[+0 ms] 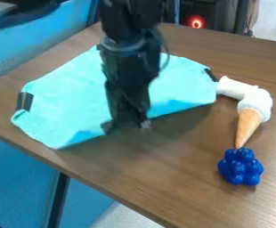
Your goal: Fold the cloth from top right to bottom left
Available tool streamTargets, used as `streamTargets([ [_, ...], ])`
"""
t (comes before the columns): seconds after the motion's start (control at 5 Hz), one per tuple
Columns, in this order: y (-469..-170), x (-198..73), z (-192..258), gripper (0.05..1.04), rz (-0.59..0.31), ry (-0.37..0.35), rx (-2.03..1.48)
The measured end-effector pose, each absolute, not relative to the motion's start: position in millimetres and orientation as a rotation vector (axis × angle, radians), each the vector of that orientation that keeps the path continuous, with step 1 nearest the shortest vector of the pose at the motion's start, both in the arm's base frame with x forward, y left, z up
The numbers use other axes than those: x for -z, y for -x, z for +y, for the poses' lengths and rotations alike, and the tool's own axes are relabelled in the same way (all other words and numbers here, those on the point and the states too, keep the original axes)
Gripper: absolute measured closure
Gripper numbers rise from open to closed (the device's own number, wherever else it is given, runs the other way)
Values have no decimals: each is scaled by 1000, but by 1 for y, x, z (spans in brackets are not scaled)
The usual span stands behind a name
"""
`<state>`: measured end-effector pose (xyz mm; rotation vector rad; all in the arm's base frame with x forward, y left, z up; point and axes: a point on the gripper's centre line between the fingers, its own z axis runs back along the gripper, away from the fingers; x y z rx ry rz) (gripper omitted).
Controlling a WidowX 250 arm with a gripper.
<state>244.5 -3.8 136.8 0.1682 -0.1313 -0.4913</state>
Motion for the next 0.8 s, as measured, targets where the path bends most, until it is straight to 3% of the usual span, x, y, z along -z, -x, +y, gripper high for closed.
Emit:
streamTargets([
  [0.2,-253,-139,30,1024,-110,-57,427],
  [0.4,-263,-141,60,1024,-74,7,385],
  [0.6,-271,-145,85,1024,-27,45,346],
  [0.8,-281,-156,105,1024,-16,33,329],
])
